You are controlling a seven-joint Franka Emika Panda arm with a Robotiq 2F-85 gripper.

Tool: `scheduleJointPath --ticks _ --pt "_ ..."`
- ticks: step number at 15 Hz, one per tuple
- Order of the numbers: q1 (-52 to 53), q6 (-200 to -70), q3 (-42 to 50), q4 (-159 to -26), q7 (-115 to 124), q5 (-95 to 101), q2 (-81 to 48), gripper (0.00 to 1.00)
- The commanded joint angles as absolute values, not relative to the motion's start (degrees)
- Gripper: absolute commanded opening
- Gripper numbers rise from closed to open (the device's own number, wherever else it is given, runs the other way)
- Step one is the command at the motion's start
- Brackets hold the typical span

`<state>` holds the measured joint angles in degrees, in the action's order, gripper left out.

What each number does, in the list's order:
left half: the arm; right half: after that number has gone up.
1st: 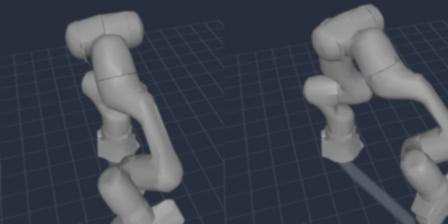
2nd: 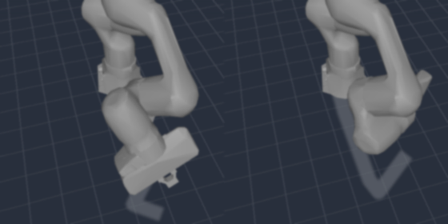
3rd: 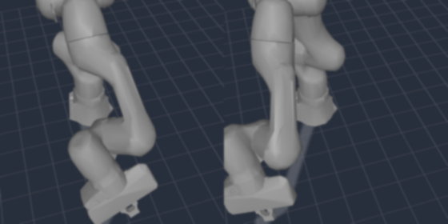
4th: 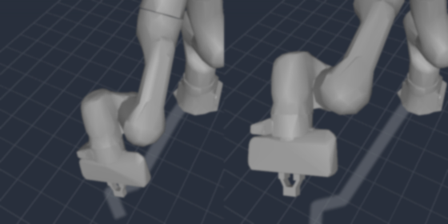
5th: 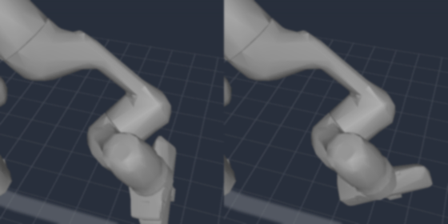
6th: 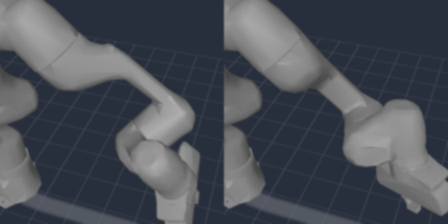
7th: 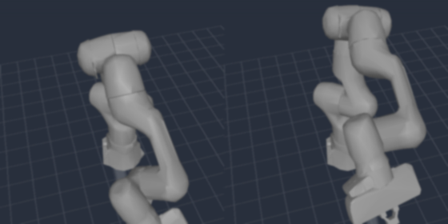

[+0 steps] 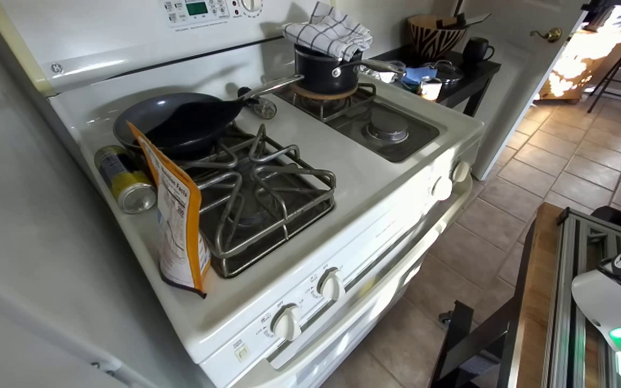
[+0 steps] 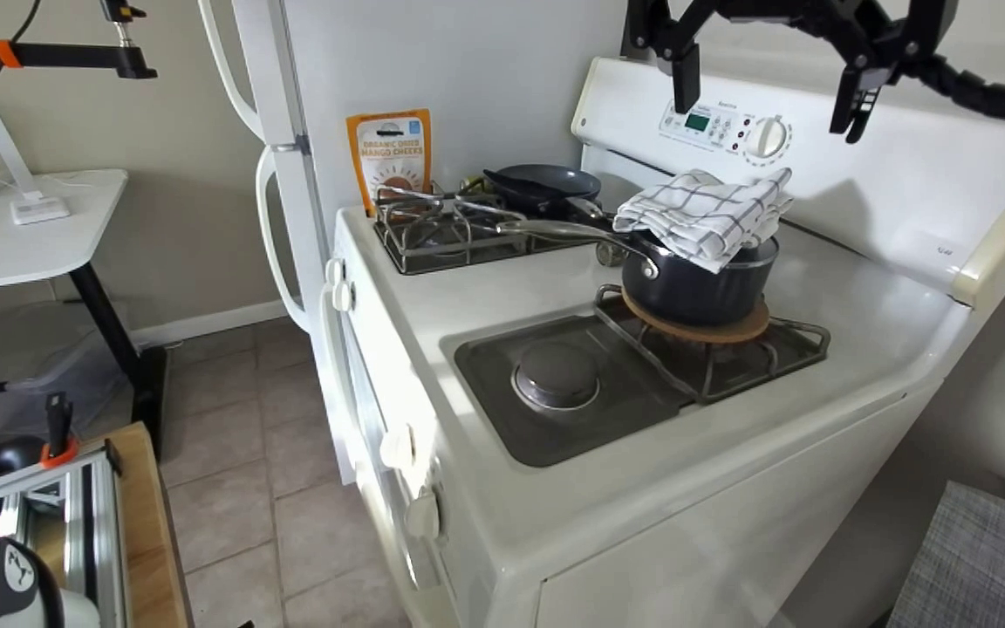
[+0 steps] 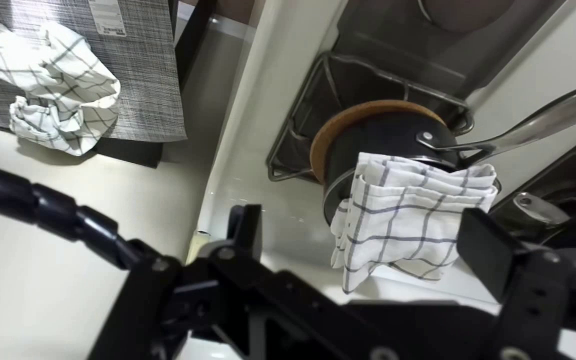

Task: Pick up the white striped tea towel and wipe around the bottom right burner, put the tea towel on the middle white surface of the stove

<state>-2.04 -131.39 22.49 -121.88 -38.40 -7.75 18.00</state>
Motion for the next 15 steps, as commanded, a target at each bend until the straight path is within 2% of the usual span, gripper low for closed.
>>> scheduleJointPath --ticks 1,7,10,15 --pt "-1.26 -133.62 21.38 -120.84 -39.48 -14.20 15.40 1.00" --pt "1.35 -132.28 21.97 -114.34 -53.35 -33.83 5.10 1.00" --pt "-2.38 -126.62 20.49 -107.09 -59.00 -38.73 -2.98 1.00" --pt "-10.15 -114.95 15.54 -92.89 -57.54 -36.06 -14.33 1.00"
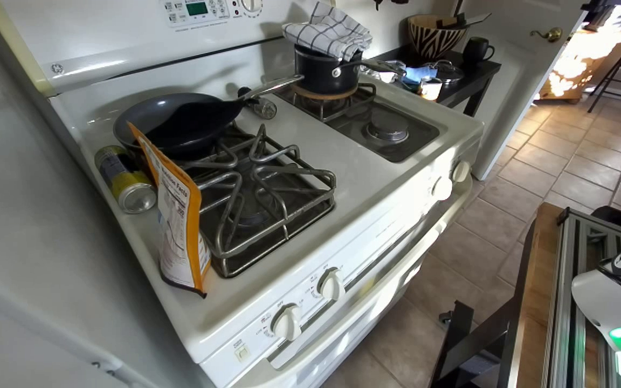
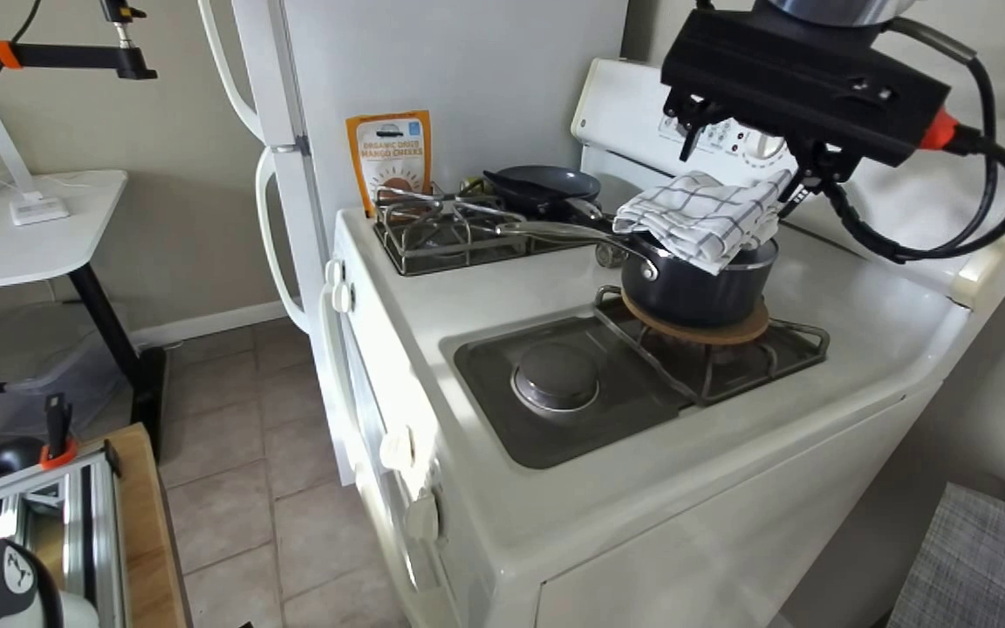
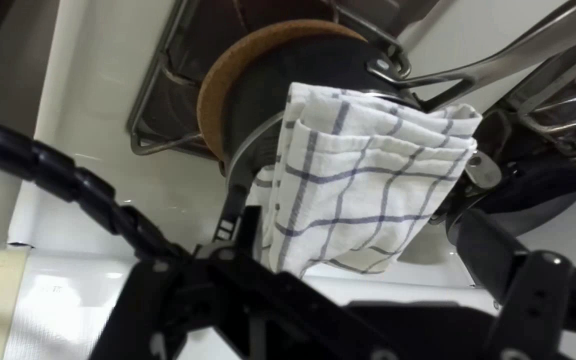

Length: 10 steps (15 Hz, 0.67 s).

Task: Pick up the white striped tea towel and wipe around the bottom right burner, put the tea towel on the middle white surface of the stove

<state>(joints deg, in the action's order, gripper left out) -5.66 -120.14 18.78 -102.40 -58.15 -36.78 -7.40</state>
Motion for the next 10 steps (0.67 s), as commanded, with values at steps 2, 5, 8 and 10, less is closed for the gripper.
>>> scheduleJointPath --ticks 2,5,8,10 --pt "-12.41 -116.16 13.23 -88.73 -57.80 -37.07 -17.04 1.00" --pt "-14.36 -114.35 9.70 -84.12 -57.70 -35.95 -20.11 1.00" --pt "-14.63 -111.38 7.62 -82.00 -57.36 -31.92 -21.36 1.00" --pt "-14.68 -110.70 6.88 -81.49 -57.33 -28.72 -21.69 1.00"
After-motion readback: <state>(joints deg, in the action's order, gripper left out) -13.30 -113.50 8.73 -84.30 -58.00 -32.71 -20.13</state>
